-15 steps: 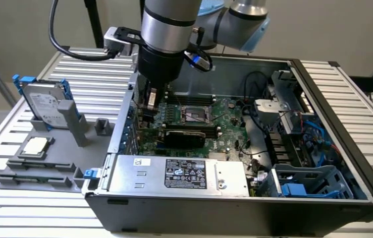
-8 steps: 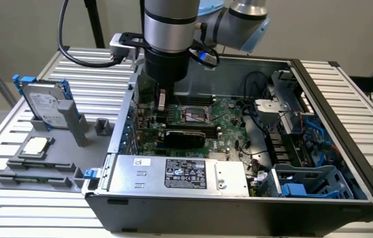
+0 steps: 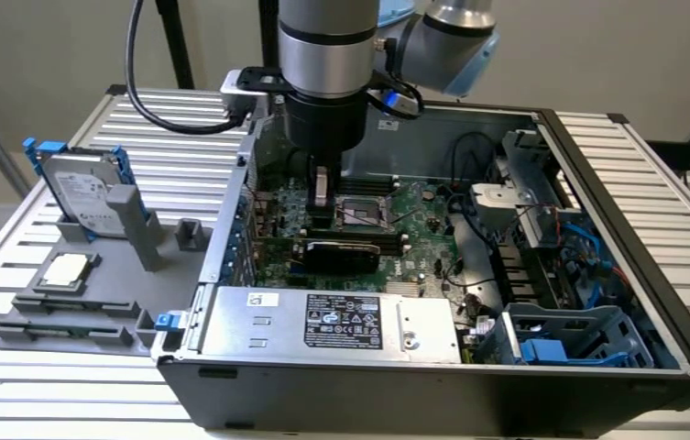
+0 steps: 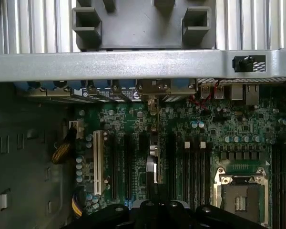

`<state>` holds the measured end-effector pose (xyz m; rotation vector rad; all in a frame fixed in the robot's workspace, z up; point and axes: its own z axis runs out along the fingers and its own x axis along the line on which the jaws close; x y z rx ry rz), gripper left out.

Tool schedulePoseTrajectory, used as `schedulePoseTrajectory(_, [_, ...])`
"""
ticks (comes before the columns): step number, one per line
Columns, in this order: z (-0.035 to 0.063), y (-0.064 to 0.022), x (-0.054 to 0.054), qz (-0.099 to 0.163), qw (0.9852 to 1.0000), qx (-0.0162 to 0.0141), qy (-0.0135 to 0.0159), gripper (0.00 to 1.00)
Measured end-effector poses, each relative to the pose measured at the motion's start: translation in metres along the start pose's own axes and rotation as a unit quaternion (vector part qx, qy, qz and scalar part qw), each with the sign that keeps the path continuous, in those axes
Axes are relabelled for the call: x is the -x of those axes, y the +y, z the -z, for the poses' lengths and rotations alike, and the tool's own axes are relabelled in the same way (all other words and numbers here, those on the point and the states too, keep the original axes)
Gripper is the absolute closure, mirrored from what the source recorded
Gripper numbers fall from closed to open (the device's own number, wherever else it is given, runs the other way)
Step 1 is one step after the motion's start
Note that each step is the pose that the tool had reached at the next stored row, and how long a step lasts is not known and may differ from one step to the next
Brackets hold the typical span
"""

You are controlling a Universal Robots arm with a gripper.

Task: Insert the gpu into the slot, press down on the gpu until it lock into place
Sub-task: 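Press down on the gpu until it lock into place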

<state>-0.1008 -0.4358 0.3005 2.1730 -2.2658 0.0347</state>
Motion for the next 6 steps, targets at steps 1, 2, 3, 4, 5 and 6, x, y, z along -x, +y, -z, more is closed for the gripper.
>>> schedulePoseTrajectory(1, [0.0, 0.0, 0.0, 0.0, 1.0, -0.0001, 0.0, 0.89])
schedulePoseTrajectory(2, [0.0001, 0.0, 0.0001, 0.0, 1.0, 0.0, 0.0, 0.89])
schedulePoseTrajectory(3, [0.0001, 0.0, 0.0001, 0.0, 1.0, 0.0, 0.0, 0.89])
schedulePoseTrajectory(4, [0.0002, -0.0001, 0.0001, 0.0, 1.0, 0.0, -0.0001, 0.89])
schedulePoseTrajectory(5, [0.0002, -0.0001, 0.0001, 0.0, 1.0, 0.0, -0.0001, 0.89])
schedulePoseTrajectory(6, [0.0003, -0.0001, 0.0001, 0.0, 1.0, 0.0, 0.0, 0.89])
